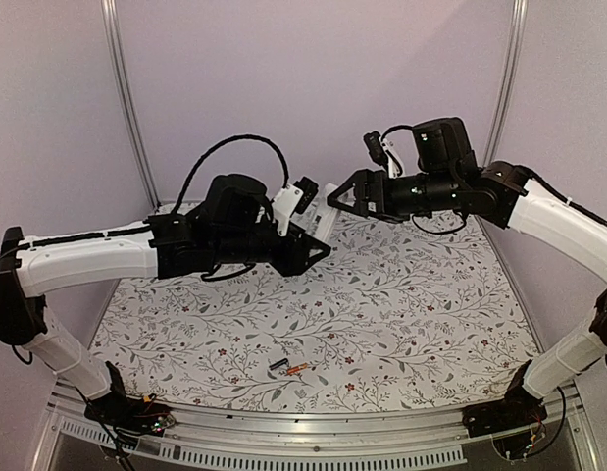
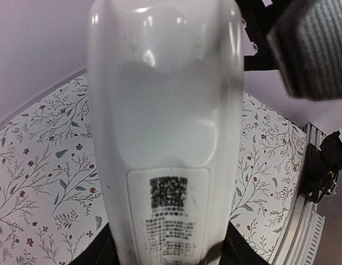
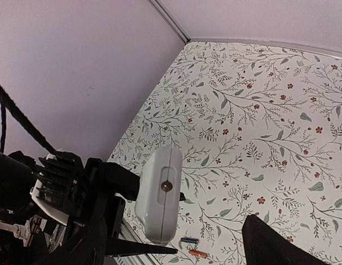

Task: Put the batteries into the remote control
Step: Pass from the left arm to the right, then remove the battery cover from the remote control.

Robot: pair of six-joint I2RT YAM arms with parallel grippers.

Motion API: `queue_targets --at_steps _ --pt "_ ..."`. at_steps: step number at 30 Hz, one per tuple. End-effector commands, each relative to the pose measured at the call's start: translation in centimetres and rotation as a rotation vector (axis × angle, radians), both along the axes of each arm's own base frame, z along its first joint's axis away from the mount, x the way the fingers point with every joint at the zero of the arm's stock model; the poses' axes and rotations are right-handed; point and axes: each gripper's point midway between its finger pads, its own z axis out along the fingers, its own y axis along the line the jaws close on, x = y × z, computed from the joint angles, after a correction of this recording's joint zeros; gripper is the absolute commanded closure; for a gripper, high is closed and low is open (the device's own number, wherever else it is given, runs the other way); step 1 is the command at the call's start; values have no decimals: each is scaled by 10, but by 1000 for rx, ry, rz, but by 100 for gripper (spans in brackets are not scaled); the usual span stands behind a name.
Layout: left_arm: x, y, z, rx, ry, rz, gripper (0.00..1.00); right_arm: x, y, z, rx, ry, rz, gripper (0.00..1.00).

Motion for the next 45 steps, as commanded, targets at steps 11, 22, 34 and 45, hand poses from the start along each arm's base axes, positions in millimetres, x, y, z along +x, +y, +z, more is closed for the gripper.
queue_targets --at_steps 11,22,34,45 --pt "-5 -21 -6 51 -32 10 89 18 13 -28 53 150 -97 36" --pt "-3 -18 -4 52 -43 29 88 19 12 -34 55 172 -111 67" --pt "-18 -7 10 56 -21 -29 12 23 -10 -46 81 203 -98 99" --pt "-51 50 45 89 -309 -167 1 -8 -21 -31 157 247 128 100"
